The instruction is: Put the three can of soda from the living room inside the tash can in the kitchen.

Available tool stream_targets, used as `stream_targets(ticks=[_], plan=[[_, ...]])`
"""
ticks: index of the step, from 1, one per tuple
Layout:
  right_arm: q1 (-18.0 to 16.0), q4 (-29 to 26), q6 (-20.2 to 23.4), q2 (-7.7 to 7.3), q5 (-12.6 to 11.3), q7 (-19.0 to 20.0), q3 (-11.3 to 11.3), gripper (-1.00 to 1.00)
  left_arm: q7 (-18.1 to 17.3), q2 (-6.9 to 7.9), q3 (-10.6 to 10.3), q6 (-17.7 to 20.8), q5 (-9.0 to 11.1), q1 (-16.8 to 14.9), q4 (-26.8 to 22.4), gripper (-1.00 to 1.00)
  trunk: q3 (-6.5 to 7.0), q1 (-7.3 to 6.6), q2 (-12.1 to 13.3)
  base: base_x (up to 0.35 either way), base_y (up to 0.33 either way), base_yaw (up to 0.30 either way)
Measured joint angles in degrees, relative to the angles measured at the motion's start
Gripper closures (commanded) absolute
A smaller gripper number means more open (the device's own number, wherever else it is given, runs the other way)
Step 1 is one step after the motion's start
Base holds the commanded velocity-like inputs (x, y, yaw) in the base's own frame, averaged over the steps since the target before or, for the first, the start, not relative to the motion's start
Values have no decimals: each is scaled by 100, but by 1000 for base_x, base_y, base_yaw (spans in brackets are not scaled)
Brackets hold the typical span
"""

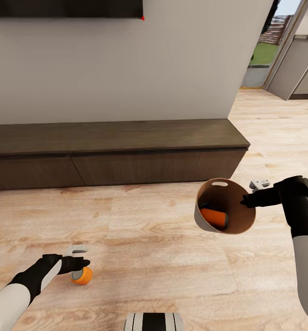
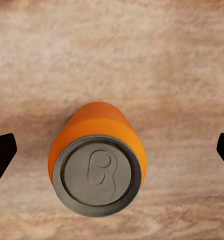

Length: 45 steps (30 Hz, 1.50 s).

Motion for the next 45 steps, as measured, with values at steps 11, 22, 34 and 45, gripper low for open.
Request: stream_targets(ticks=[11, 22, 34, 45], plan=[[1, 1, 3, 5, 7, 1, 0, 100, -4, 0, 0, -4, 1, 0, 0, -100, -132, 16, -8, 0, 0, 0], [0, -1, 0, 5, 3, 0, 0, 100, 0, 0, 0, -12, 1, 0, 0, -100, -222, 26, -13, 0, 0, 0], [-1, -7, 5, 5, -4, 1, 0, 100, 1, 0, 0, -14, 1, 0, 0, -100, -354, 41, -21, 0, 0, 0], [1, -1, 3, 4, 6, 2, 3, 100, 1, 0, -1, -14, 1, 0, 1, -100, -420, 50, -25, 0, 0, 0]])
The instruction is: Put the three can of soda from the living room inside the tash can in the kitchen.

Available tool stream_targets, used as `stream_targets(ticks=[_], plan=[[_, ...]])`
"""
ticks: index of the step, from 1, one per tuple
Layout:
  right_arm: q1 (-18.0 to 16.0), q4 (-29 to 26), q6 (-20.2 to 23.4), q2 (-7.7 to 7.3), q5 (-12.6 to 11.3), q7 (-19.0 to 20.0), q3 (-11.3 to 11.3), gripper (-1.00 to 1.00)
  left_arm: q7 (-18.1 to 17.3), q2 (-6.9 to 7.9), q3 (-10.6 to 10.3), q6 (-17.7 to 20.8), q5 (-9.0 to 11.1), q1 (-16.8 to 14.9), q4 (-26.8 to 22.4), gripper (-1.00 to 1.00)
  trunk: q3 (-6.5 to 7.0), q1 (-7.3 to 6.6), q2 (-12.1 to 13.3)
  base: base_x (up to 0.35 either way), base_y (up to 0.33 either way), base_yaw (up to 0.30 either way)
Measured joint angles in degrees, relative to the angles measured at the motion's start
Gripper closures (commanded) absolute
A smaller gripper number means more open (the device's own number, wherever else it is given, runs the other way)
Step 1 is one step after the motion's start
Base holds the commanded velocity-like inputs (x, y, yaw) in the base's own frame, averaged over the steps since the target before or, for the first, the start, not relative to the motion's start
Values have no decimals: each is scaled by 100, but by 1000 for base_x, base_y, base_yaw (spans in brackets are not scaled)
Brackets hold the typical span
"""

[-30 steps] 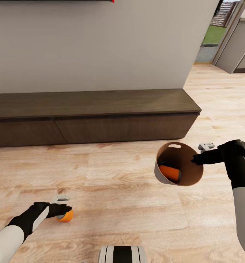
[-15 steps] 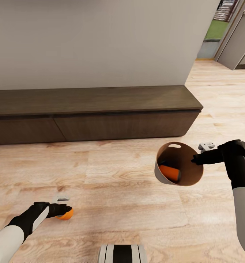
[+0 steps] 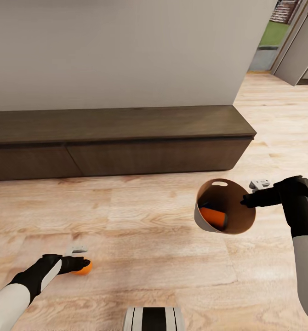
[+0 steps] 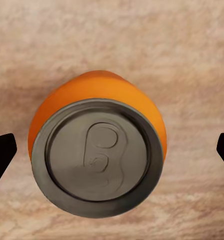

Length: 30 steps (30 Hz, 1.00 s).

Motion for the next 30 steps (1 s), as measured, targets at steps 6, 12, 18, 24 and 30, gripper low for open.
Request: stream_targets(ticks=[6, 12, 18, 24, 30], plan=[[4, -3, -3, 2, -5, -1, 3, 100, -2, 0, 1, 0, 0, 0, 0, -100, -67, 7, -5, 0, 0, 0], [7, -4, -1, 2, -2, 0, 5, 100, 0, 0, 6, 0, 0, 0, 0, -100, -133, 15, -8, 0, 0, 0], [8, 0, -1, 0, -11, -1, 42, 100, -6, 0, 9, -3, 4, 0, 0, -100, -133, 15, -9, 0, 0, 0], [7, -3, -1, 2, -11, -1, 81, 100, -1, 0, 2, -9, 28, -1, -9, 100, -133, 14, -9, 0, 0, 0], [6, -5, -3, 2, -16, -2, 84, 100, 9, 0, 2, -6, 11, 0, -5, 100, -67, 6, -5, 0, 0, 0]])
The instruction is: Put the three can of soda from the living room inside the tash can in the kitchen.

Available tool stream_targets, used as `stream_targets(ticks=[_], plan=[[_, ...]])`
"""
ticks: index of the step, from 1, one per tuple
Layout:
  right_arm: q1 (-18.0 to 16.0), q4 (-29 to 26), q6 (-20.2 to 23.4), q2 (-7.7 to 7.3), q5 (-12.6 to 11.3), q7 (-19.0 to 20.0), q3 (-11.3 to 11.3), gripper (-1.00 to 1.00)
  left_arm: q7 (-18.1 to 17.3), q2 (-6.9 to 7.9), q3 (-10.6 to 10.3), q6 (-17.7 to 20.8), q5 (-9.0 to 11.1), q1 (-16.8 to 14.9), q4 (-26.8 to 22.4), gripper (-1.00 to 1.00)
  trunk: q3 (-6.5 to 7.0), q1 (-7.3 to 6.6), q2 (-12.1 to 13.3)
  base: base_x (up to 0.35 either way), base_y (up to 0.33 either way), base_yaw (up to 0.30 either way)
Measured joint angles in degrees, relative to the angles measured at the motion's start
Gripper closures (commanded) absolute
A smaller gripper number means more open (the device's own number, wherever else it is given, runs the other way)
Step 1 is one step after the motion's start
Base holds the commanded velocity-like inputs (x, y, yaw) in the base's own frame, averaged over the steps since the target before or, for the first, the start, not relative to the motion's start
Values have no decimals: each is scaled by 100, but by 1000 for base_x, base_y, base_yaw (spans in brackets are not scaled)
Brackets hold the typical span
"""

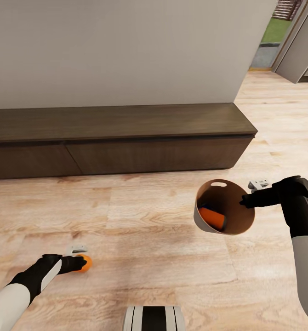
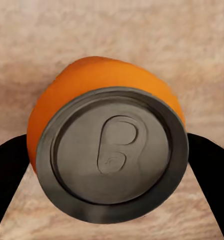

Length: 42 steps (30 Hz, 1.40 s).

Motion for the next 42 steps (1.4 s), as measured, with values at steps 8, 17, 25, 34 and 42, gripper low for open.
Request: stream_targets(ticks=[8, 17, 25, 34, 42], plan=[[2, 5, 1, -3, -2, 0, 7, 100, -3, 0, 0, 15, -8, 0, 4, 100, 177, -21, 11, 0, 0, 0], [11, 6, 4, 6, -7, 1, 7, 100, -75, 3, 14, 170, -10, -3, 5, 100, 377, -44, 23, 0, 0, 0], [31, -12, 4, 36, -20, 2, 46, 100, -267, 60, 63, 1535, 23, -337, -42, 100, 554, -65, 33, 0, 0, 0], [44, -161, 4, 12, -27, 3, 475, 100, -393, 72, 39, 2712, -7, -1284, -43, 100, 754, -88, 45, 0, 0, 0], [44, -164, 6, 18, -41, 8, 515, 100, -474, 197, 37, 3487, 18, -1836, -35, 100, 931, -109, 56, 0, 0, 0]])
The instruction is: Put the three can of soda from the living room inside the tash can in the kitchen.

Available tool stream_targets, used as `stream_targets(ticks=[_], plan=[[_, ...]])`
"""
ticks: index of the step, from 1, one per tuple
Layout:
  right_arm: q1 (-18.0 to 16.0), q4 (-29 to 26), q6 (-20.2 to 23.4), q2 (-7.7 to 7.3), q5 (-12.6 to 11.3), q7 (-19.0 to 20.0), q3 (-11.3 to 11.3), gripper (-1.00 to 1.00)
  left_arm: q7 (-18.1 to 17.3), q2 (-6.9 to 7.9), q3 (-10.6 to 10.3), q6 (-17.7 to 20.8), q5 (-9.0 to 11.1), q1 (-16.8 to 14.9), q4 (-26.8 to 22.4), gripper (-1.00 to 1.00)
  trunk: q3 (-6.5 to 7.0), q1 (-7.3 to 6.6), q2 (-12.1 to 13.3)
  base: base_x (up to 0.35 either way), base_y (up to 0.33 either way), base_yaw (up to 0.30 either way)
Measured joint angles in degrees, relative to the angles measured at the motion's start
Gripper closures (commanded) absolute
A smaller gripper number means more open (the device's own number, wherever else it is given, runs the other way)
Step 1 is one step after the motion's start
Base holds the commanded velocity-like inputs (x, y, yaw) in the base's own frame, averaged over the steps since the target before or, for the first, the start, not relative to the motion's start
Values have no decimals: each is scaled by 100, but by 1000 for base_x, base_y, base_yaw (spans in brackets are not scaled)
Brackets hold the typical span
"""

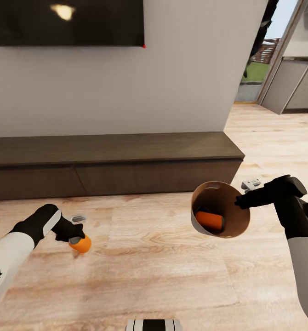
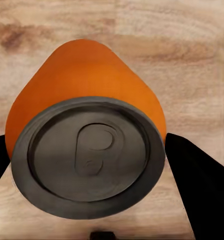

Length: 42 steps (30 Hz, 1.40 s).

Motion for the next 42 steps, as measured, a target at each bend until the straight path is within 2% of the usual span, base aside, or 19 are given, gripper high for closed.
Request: stream_targets(ticks=[4, 10, 14, 22, 24, 27, 28, 31, 35, 37, 39, 42], plan=[[0, 38, 5, -14, -5, 0, -20, 100, -204, 116, -1, 5, -30, -250, 29, 100, 89, -10, 5, 0, 0, 0], [0, 84, 2, -25, -1, -5, -33, 100, -354, 224, -1, 5, -21, -459, 62, 100, 221, -26, 13, 0, 0, 0], [0, 89, 14, -92, -5, -6, -28, 100, -844, 280, -23, 5, -20, -646, 265, 100, 310, -36, 19, 0, 0, 0], [2, 90, 9, -180, -2, -4, 5, 100, -1382, 279, -47, 5, -21, -732, 326, 100, 487, -57, 29, 0, 0, 0], [6, 91, 6, -173, -4, -5, 2, 100, -1659, 283, -118, 5, -17, -736, 328, 100, 531, -62, 32, 0, 0, 0], [8, 95, 17, -151, -28, 2, -18, 100, -2099, 285, -399, 5, -26, -738, 326, 100, 598, -69, 36, 0, 0, 0], [10, 119, 12, -135, -27, 3, -36, 100, -2323, 276, -587, 5, -8, -738, 323, 100, 620, -72, 38, 0, 0, 0], [11, 226, 21, -118, -41, 6, -58, 100, -2524, 260, -731, 5, -8, -739, 304, 100, 686, -79, 42, 0, 0, 0], [10, 513, 12, -119, -53, 3, -166, 100, -2792, 247, -806, 5, -10, -740, 260, 100, 775, -90, 47, 0, 0, 0], [9, 599, 1, -118, -48, -1, -306, 100, -3019, 241, -819, 5, -3, -739, 246, 100, 820, -95, 50, 0, 0, 0], [16, 726, 8, -112, -41, -4, -453, 100, -3477, 235, -826, 5, 39, -740, 184, 100, 863, -100, 52, 0, 0, 0], [20, 852, 1, -101, -44, -11, -504, 100, -3764, 244, -867, 5, 16, -740, -76, 100, 930, -108, 56, 0, 0, 0]])
